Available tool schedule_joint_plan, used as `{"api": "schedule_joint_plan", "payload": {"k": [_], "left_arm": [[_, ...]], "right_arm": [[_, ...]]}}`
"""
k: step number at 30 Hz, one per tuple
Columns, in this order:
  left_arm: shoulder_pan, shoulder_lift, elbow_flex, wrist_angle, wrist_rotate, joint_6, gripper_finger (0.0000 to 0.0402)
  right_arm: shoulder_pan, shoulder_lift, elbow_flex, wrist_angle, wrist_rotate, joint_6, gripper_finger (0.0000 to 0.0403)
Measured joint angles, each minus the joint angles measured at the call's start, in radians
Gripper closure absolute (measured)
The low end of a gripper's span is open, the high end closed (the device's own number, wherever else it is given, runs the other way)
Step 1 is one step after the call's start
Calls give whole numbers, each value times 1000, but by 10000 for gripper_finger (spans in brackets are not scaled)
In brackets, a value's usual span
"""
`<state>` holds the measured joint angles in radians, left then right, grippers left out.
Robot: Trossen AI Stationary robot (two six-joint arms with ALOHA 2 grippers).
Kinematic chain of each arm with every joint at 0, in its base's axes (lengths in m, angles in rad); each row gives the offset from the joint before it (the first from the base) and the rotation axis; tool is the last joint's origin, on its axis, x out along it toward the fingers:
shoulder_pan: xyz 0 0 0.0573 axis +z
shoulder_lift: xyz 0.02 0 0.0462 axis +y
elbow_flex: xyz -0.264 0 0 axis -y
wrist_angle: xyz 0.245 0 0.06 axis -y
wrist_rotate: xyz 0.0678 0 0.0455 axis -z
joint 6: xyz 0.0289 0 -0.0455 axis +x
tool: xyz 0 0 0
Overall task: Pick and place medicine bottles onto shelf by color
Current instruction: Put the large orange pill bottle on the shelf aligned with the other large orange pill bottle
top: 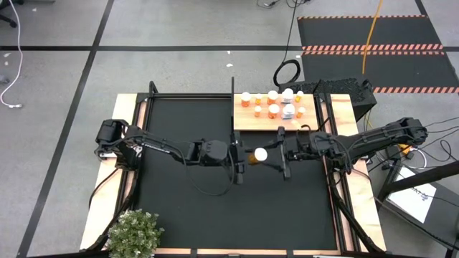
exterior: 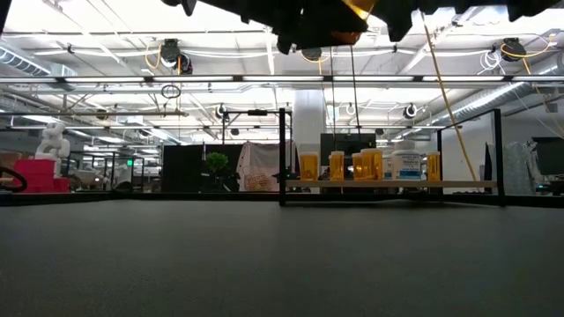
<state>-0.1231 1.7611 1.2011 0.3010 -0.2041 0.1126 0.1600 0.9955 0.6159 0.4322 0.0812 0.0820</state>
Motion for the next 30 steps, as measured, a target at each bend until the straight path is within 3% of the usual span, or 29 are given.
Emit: {"api": "schedule_joint_plan", "payload": {"k": [5,9,16,22,30], "left_arm": [[5,-10,0,-100,-11,12,212],[14,-32,0,-234,-11,13,226],[25,-42,-1,-350,-14,-9,208],[26,-42,0,-395,-14,-12,225],[28,-42,0,-442,-14,-14,209]], "right_arm": [[0,0,7,-74,1,33,101],[-1,0,67,-263,70,59,78],[-1,7,109,-431,182,55,74],[-1,51,118,-438,182,44,74],[6,194,212,-493,184,16,71]]}}
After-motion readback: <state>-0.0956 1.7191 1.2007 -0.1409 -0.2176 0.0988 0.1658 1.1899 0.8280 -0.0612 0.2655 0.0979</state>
